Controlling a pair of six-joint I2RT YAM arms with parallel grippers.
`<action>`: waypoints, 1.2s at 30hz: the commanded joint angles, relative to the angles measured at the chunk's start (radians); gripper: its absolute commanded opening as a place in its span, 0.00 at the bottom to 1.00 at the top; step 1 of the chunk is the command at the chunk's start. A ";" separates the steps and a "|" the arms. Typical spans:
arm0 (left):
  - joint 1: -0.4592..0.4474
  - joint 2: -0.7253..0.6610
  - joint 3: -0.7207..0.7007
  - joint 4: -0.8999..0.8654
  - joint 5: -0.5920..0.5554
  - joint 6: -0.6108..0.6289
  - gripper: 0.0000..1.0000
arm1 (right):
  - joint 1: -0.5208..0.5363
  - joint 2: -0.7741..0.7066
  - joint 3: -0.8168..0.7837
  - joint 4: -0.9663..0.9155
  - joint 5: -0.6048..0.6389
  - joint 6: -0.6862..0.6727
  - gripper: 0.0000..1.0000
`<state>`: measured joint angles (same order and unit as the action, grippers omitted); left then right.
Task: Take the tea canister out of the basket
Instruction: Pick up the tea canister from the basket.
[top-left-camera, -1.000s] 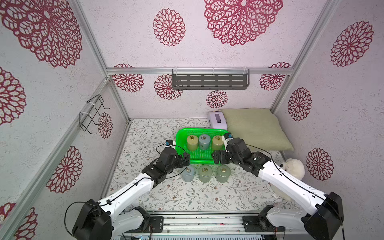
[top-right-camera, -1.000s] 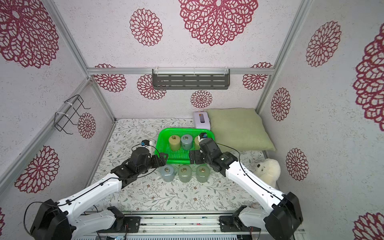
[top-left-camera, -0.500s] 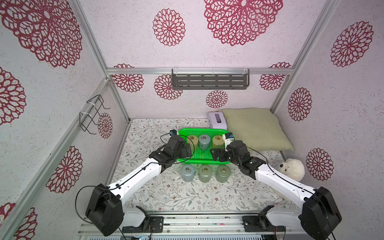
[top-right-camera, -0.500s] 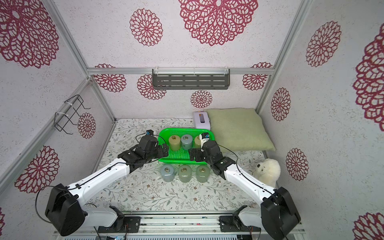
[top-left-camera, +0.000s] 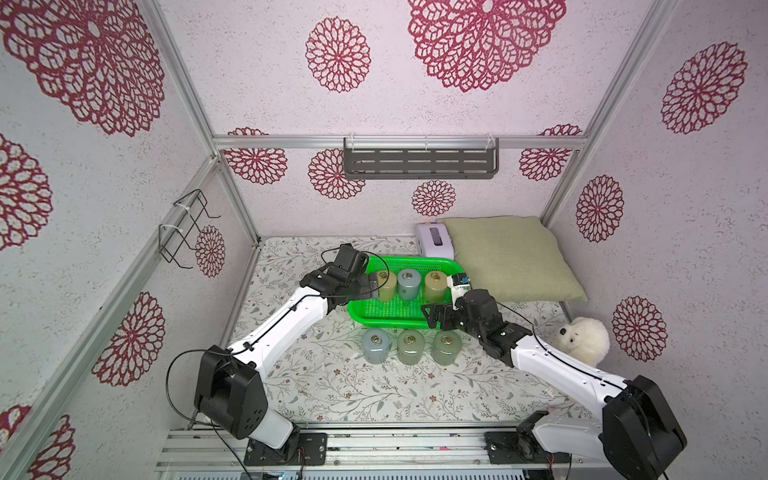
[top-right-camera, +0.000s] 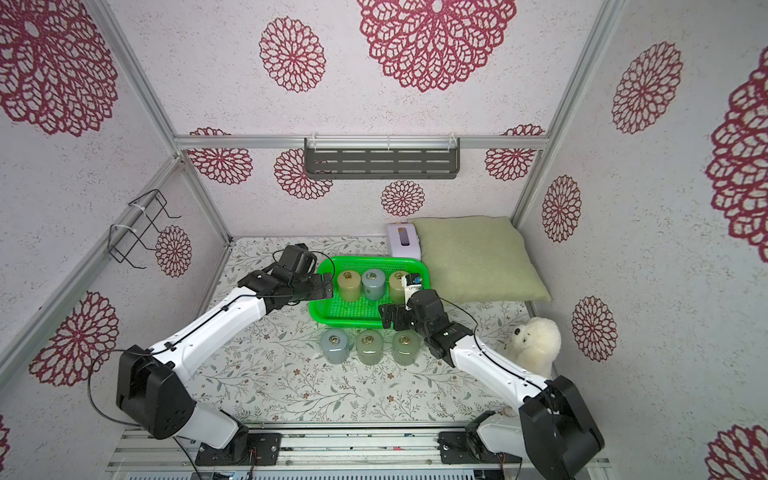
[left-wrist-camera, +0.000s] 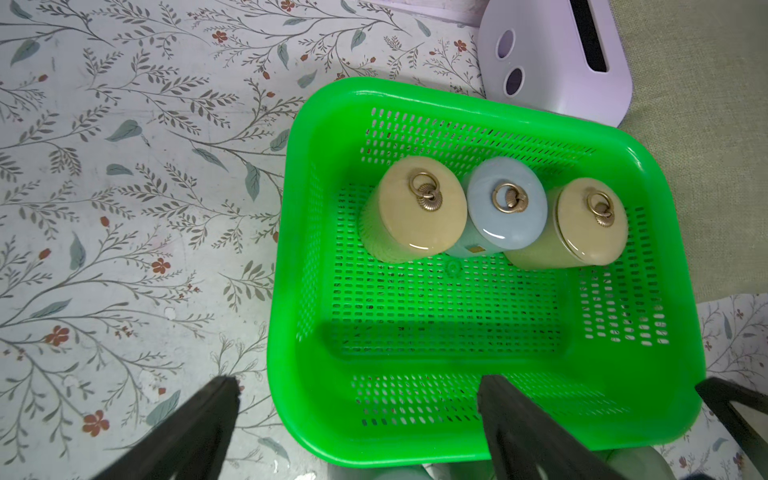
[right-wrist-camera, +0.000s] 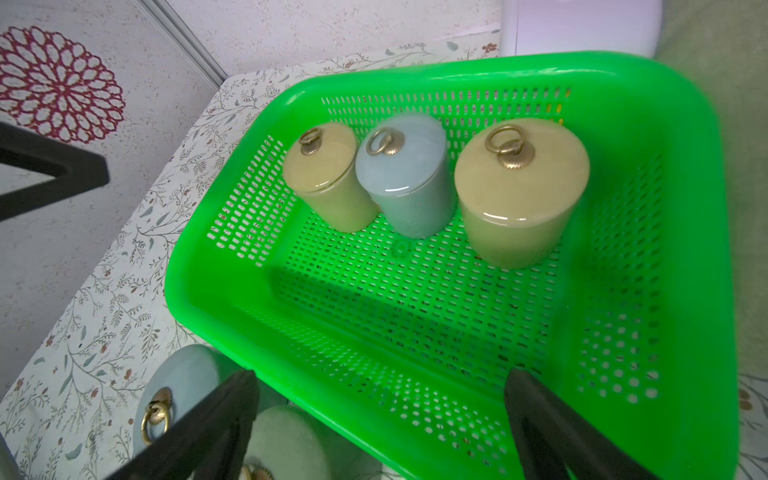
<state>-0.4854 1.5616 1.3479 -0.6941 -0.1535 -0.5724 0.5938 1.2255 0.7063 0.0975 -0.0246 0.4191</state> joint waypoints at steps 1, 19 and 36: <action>0.035 0.044 0.044 -0.066 0.051 0.030 0.97 | -0.007 -0.052 -0.020 0.043 0.016 -0.006 0.99; 0.078 0.381 0.428 -0.341 0.067 0.192 0.97 | -0.016 -0.131 -0.085 0.129 -0.107 0.040 0.99; 0.040 0.619 0.651 -0.364 0.178 0.237 0.97 | -0.072 -0.083 -0.109 0.156 -0.102 0.062 0.99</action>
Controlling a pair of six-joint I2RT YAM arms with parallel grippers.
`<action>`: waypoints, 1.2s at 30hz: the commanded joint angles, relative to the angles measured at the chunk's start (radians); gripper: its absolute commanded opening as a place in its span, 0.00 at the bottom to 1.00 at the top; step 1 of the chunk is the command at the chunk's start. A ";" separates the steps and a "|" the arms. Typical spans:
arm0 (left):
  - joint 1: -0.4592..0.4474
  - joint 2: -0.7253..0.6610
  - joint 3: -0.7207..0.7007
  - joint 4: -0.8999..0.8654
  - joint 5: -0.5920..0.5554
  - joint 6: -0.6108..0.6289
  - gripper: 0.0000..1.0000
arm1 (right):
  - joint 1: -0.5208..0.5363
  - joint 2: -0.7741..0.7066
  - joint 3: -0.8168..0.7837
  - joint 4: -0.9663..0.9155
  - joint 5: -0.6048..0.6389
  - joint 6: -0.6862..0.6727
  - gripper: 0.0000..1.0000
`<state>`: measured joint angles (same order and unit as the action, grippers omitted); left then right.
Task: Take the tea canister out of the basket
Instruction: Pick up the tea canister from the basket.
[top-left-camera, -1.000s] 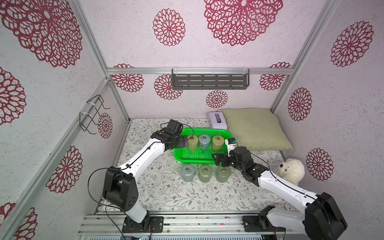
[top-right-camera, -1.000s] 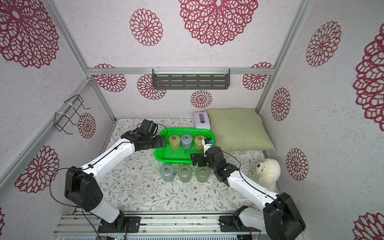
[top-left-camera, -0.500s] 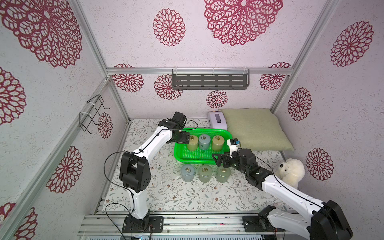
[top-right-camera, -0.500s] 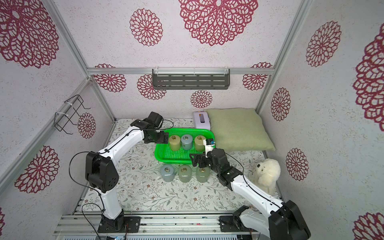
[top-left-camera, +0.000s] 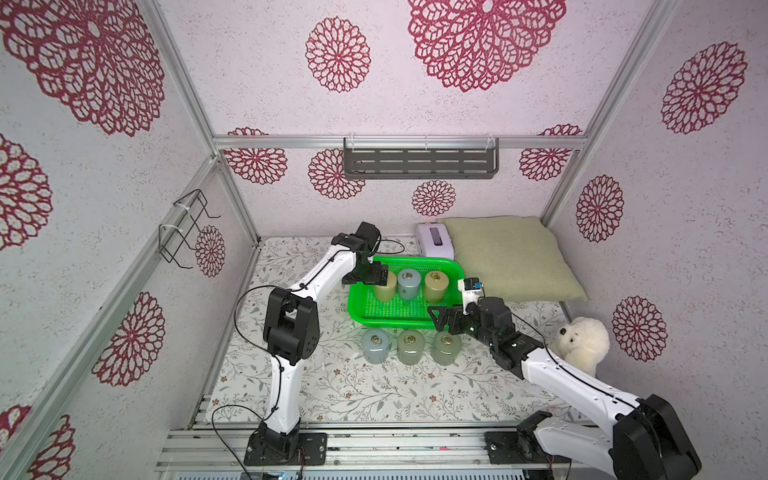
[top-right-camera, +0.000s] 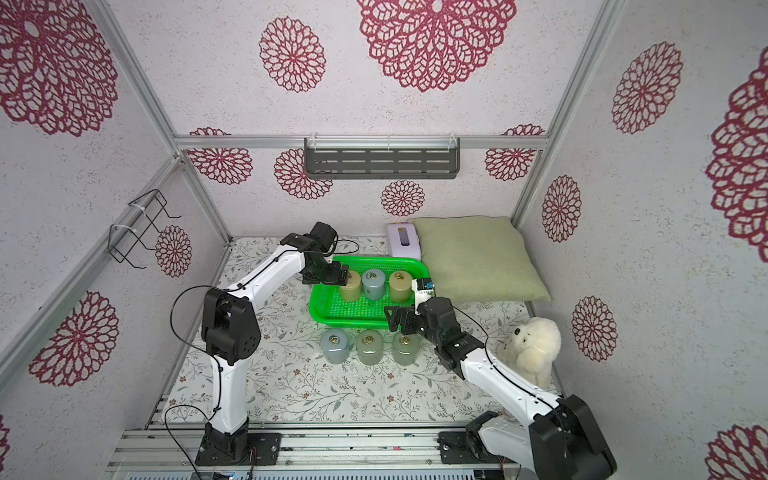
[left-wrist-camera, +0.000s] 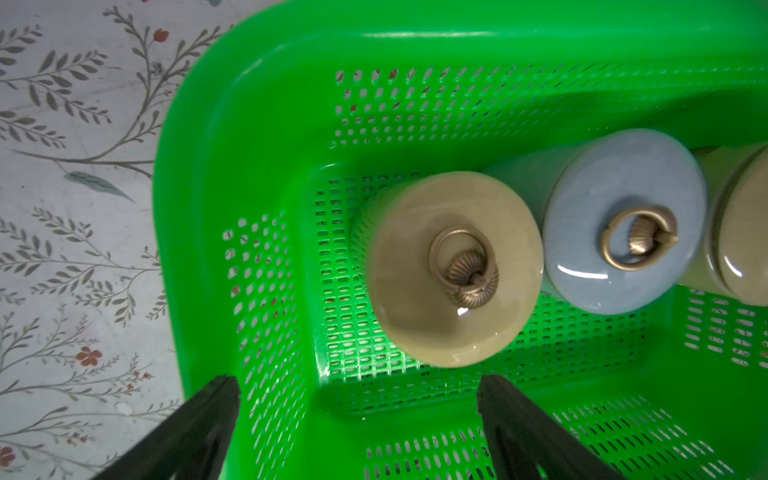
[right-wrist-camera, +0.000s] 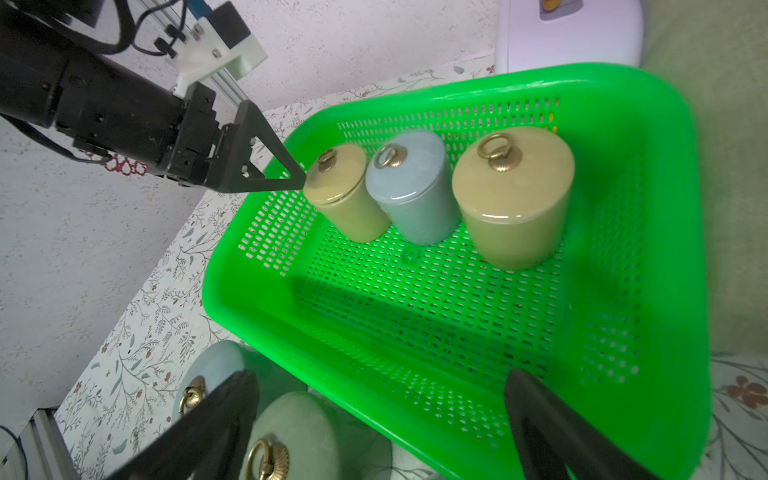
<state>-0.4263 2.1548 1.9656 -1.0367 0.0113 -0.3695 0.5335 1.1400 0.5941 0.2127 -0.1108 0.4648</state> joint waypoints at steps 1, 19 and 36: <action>-0.026 0.039 0.045 -0.022 0.009 0.042 0.97 | -0.013 0.005 0.003 0.044 -0.019 0.018 0.99; -0.070 0.241 0.271 -0.122 -0.040 0.109 0.98 | -0.034 0.035 -0.005 0.063 -0.053 0.034 0.99; -0.063 0.359 0.390 -0.133 -0.076 0.122 0.93 | -0.034 0.035 -0.010 0.074 -0.069 0.035 0.99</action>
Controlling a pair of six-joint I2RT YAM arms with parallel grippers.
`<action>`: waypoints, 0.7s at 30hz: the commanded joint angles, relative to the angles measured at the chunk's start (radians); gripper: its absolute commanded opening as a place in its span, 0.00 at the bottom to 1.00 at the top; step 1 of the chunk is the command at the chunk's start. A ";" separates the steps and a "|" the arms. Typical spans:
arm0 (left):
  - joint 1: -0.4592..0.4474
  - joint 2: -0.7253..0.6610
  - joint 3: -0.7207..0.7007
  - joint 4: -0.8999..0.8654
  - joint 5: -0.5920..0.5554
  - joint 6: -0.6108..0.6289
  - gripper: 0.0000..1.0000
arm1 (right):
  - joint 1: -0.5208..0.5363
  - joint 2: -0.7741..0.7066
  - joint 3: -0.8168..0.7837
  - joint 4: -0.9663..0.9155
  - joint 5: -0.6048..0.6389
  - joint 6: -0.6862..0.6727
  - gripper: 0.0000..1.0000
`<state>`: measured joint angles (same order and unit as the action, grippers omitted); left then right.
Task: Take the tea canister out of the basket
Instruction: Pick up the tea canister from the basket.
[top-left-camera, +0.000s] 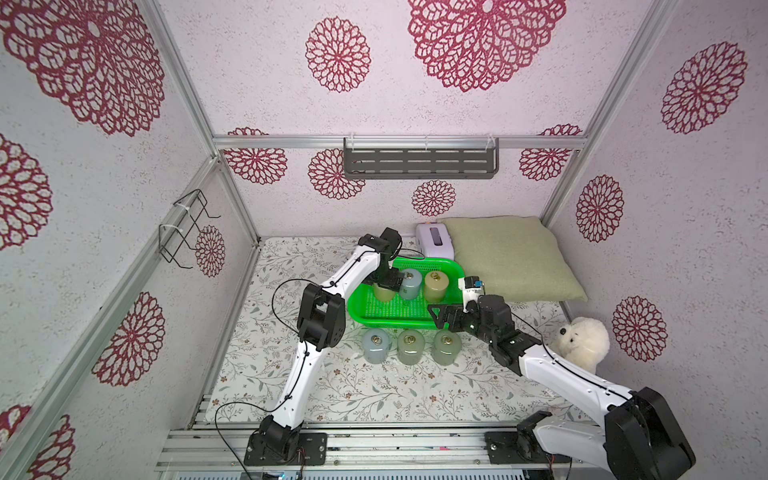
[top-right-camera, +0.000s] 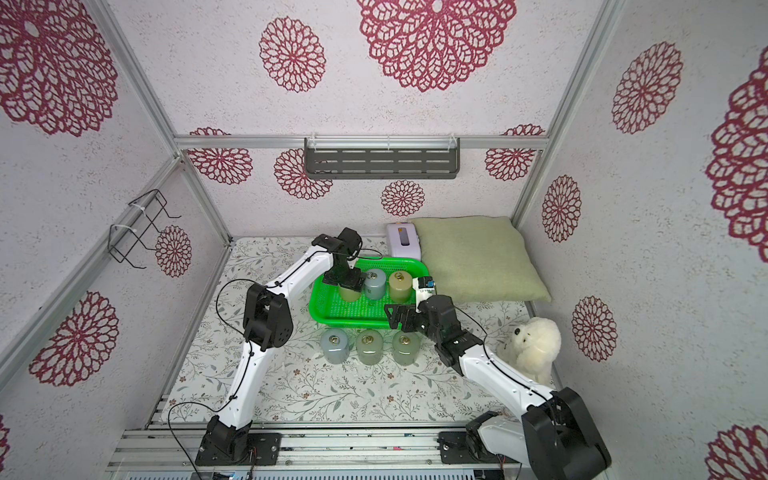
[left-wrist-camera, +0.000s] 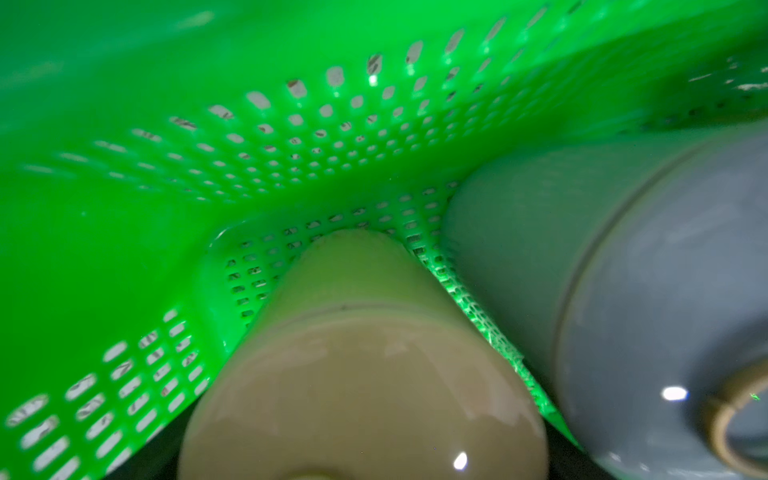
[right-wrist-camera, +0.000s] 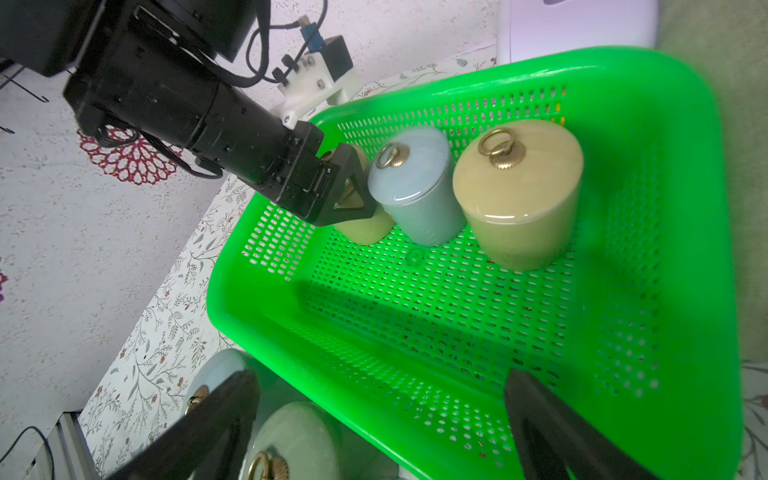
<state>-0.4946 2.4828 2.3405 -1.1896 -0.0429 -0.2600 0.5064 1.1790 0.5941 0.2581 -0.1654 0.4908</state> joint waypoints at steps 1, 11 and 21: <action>0.005 0.033 0.014 0.029 -0.024 0.013 0.93 | -0.007 -0.004 -0.010 0.029 -0.015 0.009 0.99; 0.007 0.050 0.008 0.054 -0.028 0.010 0.92 | -0.008 0.003 -0.010 0.030 -0.015 0.009 0.99; 0.008 -0.013 -0.039 0.071 -0.020 0.005 0.70 | -0.007 0.011 -0.010 0.033 -0.018 0.008 0.99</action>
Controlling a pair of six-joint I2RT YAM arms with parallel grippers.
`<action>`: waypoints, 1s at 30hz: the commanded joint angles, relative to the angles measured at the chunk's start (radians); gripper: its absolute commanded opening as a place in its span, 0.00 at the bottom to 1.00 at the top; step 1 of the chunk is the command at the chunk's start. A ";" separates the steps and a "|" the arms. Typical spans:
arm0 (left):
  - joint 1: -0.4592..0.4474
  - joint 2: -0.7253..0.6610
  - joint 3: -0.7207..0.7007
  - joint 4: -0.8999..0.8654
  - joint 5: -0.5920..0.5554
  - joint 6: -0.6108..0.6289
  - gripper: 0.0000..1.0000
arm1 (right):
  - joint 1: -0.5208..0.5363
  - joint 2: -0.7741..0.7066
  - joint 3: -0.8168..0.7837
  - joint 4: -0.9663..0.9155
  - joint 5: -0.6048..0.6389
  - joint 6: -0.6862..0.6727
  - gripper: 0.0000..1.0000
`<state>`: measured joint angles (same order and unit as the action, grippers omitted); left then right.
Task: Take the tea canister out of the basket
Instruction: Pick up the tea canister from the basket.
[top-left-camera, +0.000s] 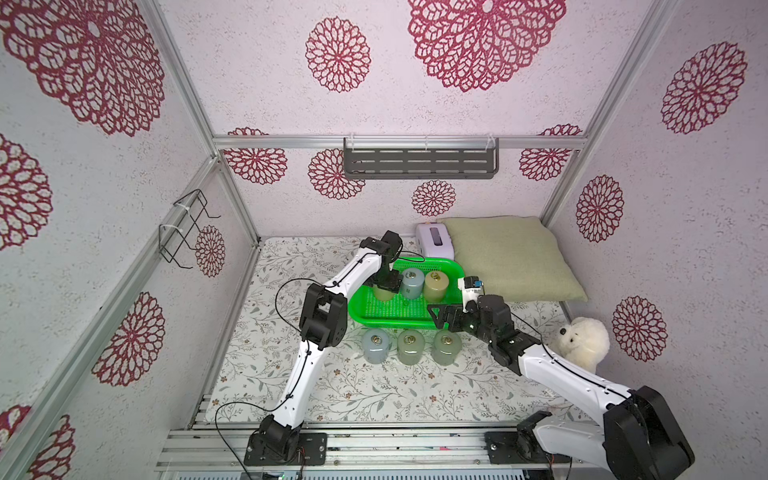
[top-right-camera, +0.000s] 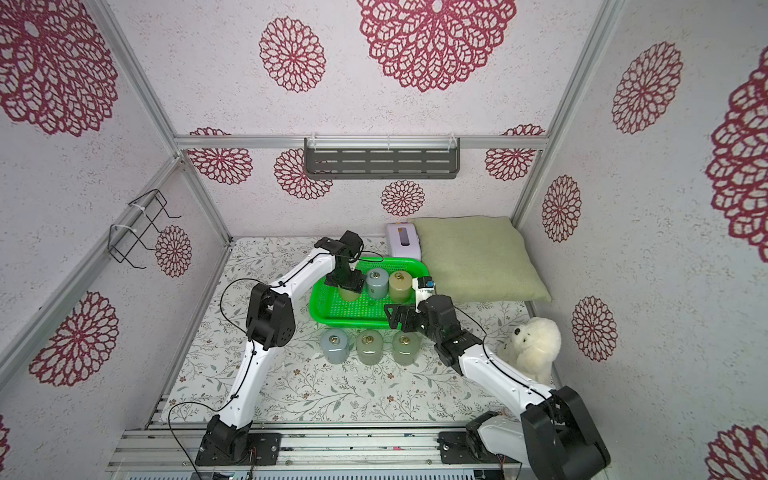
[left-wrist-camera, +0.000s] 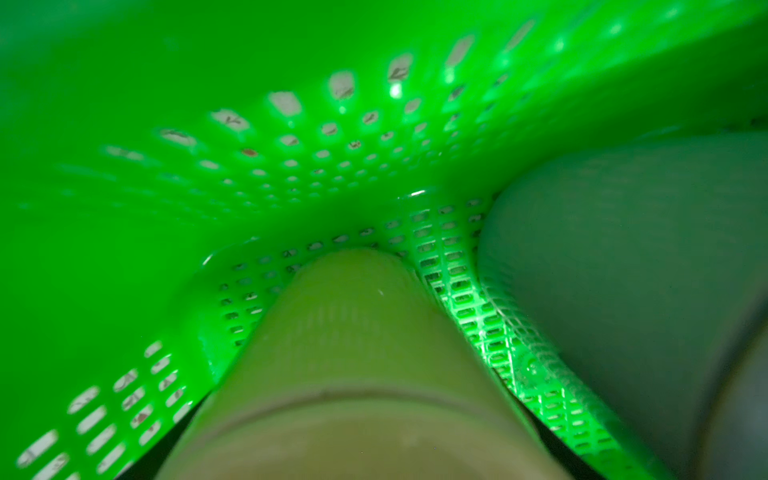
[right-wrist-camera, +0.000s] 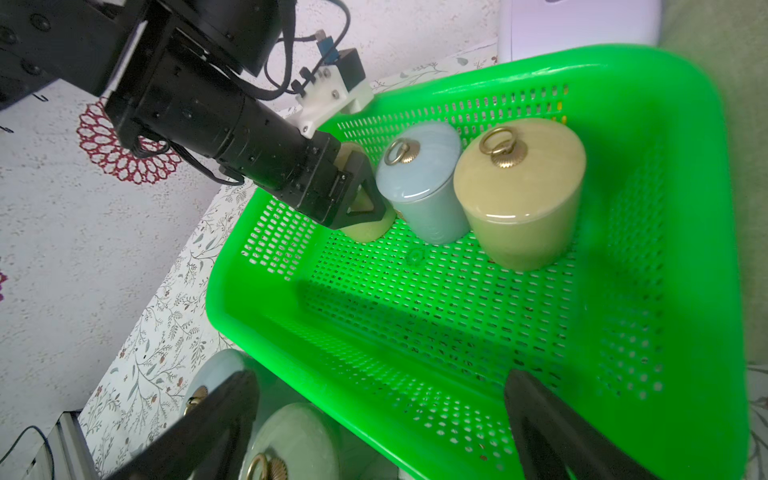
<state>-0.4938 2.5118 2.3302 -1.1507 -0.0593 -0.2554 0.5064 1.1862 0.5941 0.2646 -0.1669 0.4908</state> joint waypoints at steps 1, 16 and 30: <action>0.005 -0.061 -0.044 0.038 -0.004 -0.001 0.70 | -0.007 0.003 -0.010 0.028 -0.021 0.008 0.99; 0.001 -0.450 -0.351 0.140 0.016 -0.066 0.71 | 0.030 -0.028 -0.050 0.135 -0.097 -0.011 0.99; -0.001 -0.871 -0.762 0.203 -0.031 -0.147 0.72 | 0.172 -0.050 -0.040 0.175 -0.095 -0.097 0.99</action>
<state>-0.4931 1.7157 1.6176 -1.0176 -0.0658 -0.3691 0.6605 1.1564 0.5400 0.3946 -0.2485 0.4351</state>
